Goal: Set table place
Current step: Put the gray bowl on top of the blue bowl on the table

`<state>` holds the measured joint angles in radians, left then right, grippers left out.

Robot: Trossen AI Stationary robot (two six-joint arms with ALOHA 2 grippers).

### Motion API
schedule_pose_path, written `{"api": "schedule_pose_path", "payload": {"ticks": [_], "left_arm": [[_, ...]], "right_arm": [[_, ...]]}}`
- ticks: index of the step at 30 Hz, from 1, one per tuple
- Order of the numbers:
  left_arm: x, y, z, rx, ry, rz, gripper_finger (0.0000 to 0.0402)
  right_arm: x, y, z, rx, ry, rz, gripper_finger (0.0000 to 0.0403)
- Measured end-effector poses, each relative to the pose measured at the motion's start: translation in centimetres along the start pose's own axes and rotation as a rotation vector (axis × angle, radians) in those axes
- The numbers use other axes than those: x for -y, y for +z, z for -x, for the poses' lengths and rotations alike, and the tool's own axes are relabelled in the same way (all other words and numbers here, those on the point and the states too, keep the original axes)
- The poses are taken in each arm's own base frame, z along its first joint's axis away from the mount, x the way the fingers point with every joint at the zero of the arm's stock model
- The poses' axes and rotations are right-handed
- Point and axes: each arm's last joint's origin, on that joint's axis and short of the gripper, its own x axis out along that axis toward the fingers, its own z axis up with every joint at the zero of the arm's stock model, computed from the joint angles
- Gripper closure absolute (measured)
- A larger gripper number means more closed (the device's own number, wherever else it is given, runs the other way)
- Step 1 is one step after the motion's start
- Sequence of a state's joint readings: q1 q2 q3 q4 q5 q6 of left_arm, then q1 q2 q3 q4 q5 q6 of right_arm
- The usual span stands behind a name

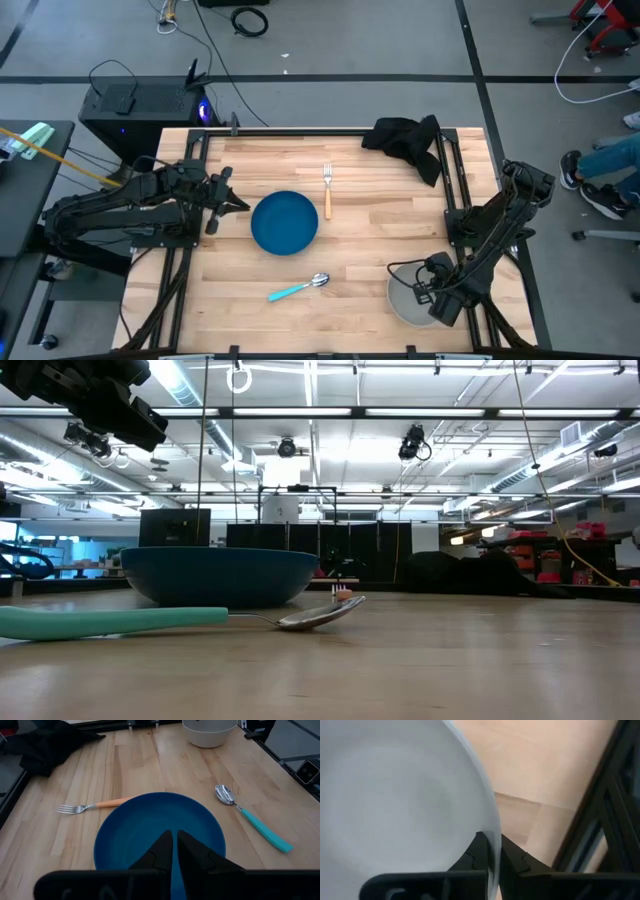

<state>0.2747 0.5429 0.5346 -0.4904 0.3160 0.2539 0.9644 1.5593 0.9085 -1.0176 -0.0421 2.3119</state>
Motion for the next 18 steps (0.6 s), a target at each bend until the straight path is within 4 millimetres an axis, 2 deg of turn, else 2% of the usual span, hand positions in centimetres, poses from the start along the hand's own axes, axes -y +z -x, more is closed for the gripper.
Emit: {"api": "schedule_pose_path", "payload": {"ticks": [9, 18], "left_arm": [[0.0, 0.0, 0.0, 0.0, 0.0, 0.0, 0.0378], [0.0, 0.0, 0.0, 0.0, 0.0, 0.0, 0.0368]], "right_arm": [[-0.1, 1.6, 1.7, 0.114, 0.188, -0.007, 0.04], [-0.1, 5.9, 5.1, 0.314, 0.435, -0.081, 0.04]]}}
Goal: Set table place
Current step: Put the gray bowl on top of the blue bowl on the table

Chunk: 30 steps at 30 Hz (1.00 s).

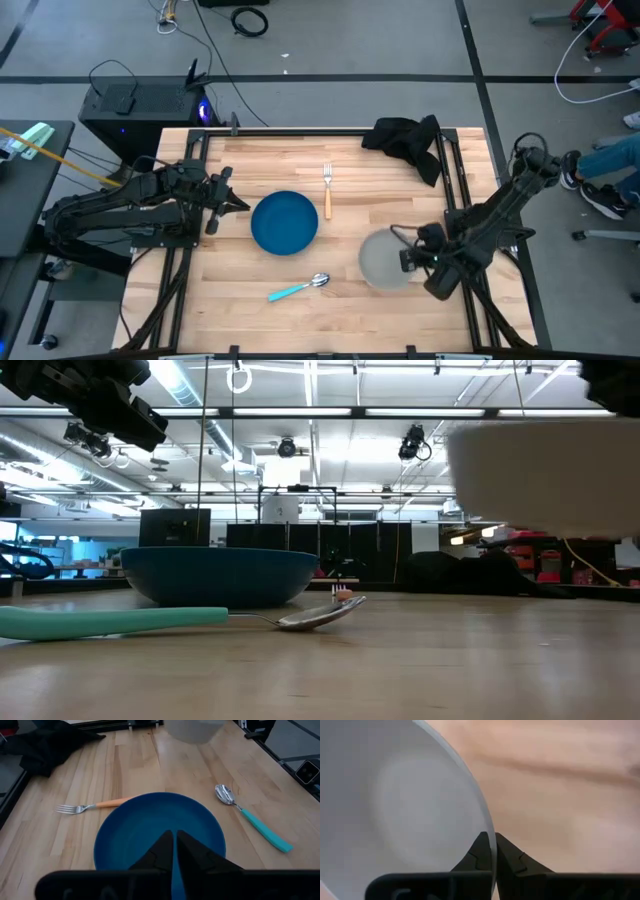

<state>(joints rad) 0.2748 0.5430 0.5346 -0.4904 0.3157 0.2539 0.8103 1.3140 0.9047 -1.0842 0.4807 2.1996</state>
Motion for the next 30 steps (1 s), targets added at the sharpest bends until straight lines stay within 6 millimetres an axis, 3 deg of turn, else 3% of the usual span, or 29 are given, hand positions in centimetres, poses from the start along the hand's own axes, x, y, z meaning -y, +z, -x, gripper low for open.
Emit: {"api": "schedule_pose_path", "payload": {"ticks": [9, 20, 24, 30], "left_arm": [[0.0, 0.0, 0.0, 0.0, -0.001, -0.001, 0.0372], [0.0, 0.0, 0.0, 0.0, 0.0, 0.0, 0.0373], [0.0, 0.0, 0.0, 0.0, -0.001, 0.0, 0.0367], [0.0, 0.0, 0.0, 0.001, 0.0, 0.0, 0.0369]], "right_arm": [[-2.1, 6.2, 1.7, 0.307, 0.302, -0.07, 0.04], [-7.1, 14.2, 5.4, 0.707, 0.637, -0.061, 0.04], [-7.9, 16.9, 5.7, 0.759, 0.72, -0.077, 0.04], [-9.4, 19.8, 4.3, 0.714, 0.734, -0.043, 0.04]]}}
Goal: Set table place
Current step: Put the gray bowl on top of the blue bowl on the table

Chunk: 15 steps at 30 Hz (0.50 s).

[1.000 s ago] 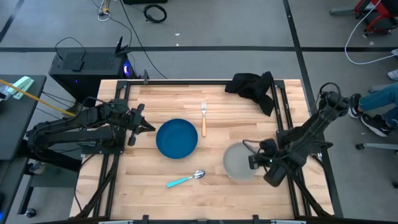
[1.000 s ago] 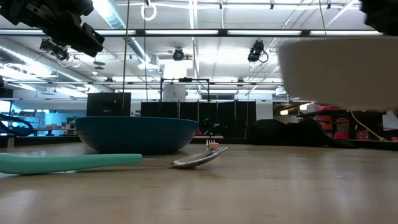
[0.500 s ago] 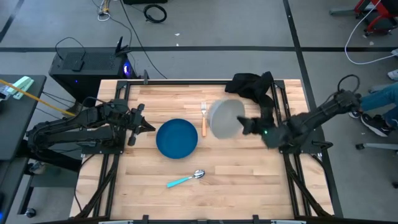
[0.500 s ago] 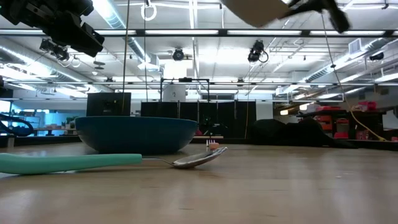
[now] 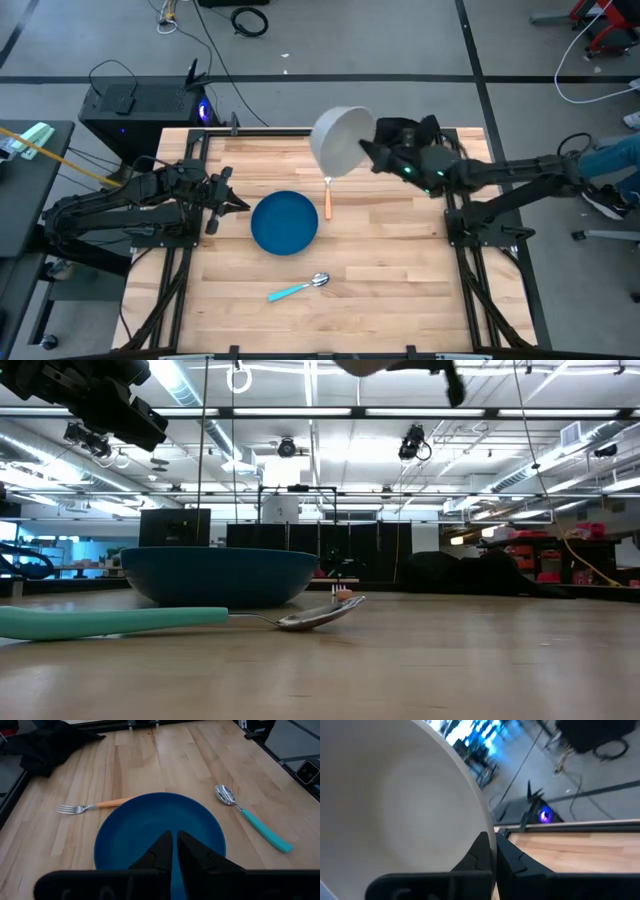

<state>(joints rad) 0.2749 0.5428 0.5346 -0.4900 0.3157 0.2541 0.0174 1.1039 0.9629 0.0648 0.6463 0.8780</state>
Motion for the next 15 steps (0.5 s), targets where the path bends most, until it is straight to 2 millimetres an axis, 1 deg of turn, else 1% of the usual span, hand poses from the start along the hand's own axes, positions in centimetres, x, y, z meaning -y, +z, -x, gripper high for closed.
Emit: {"api": "schedule_pose_path", "payload": {"ticks": [4, 6, 8, 10, 13, 15], "left_arm": [[0.0, 0.0, 0.0, 0.0, -0.001, 0.0, 0.0374], [0.0, 0.0, 0.0, 0.0, 0.0, 0.0, 0.0377], [0.0, 0.0, 0.0, 0.0, 0.0, 0.0, 0.0378], [0.0, 0.0, 0.0, 0.0, 0.0, 0.0, 0.0378], [0.0, 0.0, 0.0, 0.0, 0.0, 0.0, 0.0374], [0.0, 0.0, 0.0, 0.0, 0.0, 0.0, 0.0371]], "right_arm": [[-1.6, -0.3, -3.7, -0.125, 0.023, 0.05, 0.04], [-2.7, -0.6, -5.7, -0.197, -0.003, 0.106, 0.04], [-3.7, -0.9, -7.6, -0.26, -0.063, 0.159, 0.04], [-4.3, -1.0, -9.1, -0.323, -0.15, 0.202, 0.04], [-4.6, -1.1, -11.1, -0.403, -0.292, 0.233, 0.04], [-4.5, -1.5, -12.5, -0.454, -0.348, 0.239, 0.04]]}}
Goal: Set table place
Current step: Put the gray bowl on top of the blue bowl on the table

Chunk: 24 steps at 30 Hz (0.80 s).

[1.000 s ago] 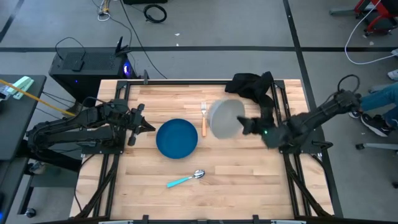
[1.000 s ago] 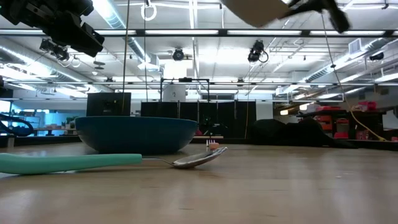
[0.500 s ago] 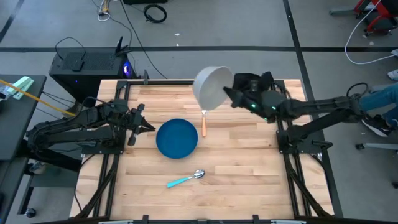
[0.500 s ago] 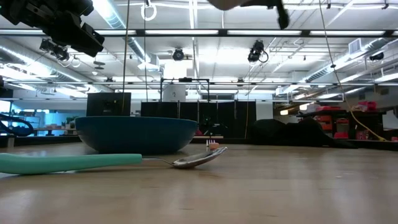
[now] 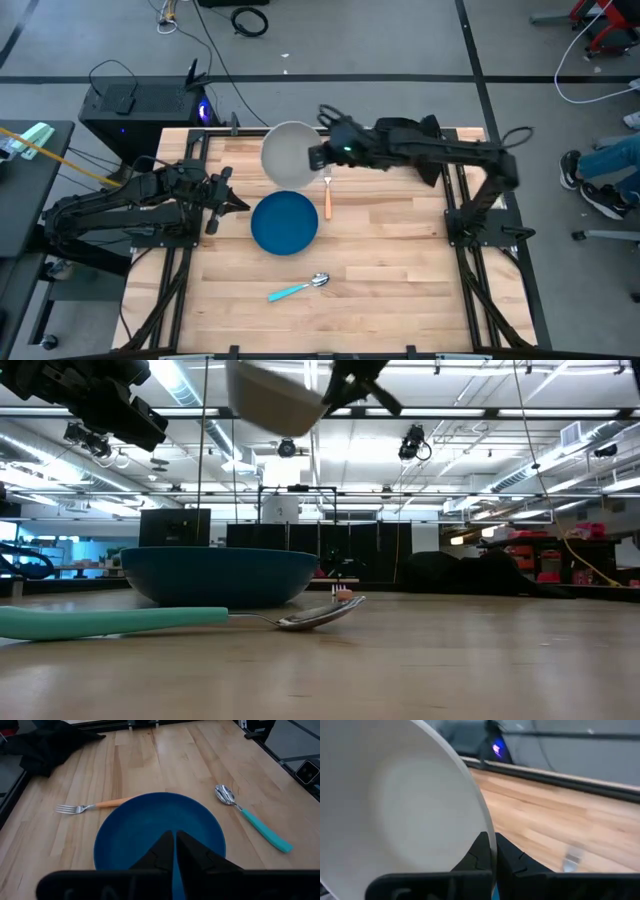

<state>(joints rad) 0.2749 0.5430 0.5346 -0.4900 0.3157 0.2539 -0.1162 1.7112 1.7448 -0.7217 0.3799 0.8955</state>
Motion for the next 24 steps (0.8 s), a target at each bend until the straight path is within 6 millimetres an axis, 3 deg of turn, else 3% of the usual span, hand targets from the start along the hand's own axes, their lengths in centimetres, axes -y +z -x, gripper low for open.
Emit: {"api": "schedule_pose_path", "payload": {"ticks": [5, 10, 13, 24], "left_arm": [[0.0, 0.0, 0.0, 0.0, 0.0, 0.0, 0.0366], [0.0, 0.0, 0.0, 0.0, 0.0, 0.0, 0.0371], [0.0, 0.0, 0.0, 0.0, 0.0, -0.001, 0.0375], [0.0, 0.0, 0.0, 0.0, 0.0, 0.0, 0.0371]], "right_arm": [[-0.7, -0.8, -4.2, -0.165, 0.002, -0.014, 0.04], [0.9, -2.3, -8.0, -0.358, -0.07, -0.058, 0.04], [1.7, -3.2, -9.3, -0.431, -0.127, -0.055, 0.04], [1.8, -6.4, -12.7, -0.54, -0.176, -0.071, 0.04]]}}
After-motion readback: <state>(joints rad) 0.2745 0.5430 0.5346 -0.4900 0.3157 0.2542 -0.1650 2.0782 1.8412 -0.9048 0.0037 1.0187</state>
